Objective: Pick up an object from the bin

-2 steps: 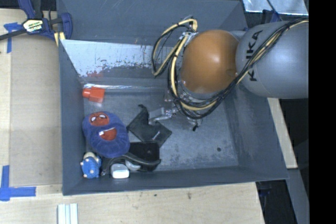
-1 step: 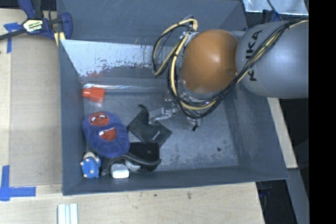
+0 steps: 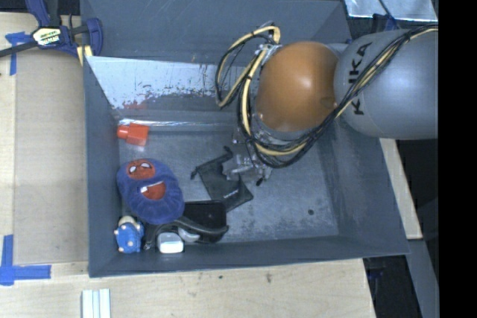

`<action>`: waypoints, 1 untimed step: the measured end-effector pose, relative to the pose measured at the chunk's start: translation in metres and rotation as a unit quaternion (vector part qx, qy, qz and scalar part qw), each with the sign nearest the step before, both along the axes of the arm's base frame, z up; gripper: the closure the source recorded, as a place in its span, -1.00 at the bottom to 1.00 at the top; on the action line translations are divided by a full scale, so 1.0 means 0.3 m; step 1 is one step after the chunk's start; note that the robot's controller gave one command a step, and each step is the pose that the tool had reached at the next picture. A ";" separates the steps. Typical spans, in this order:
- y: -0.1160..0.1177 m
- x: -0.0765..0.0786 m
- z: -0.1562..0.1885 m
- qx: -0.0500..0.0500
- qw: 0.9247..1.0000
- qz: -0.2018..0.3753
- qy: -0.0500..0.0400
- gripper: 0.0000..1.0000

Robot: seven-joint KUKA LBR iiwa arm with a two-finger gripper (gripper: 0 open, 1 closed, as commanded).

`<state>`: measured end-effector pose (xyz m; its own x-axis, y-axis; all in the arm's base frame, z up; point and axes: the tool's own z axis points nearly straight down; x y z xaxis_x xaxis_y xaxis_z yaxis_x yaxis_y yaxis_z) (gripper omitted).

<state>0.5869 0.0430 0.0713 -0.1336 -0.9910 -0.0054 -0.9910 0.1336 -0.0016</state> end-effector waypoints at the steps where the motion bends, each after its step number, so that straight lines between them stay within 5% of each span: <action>1: 0.002 0.002 0.005 -0.001 1.000 -0.001 0.000 1.00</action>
Offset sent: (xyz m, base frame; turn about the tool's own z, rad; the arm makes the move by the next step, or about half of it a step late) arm 0.0000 0.0002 0.0012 0.0000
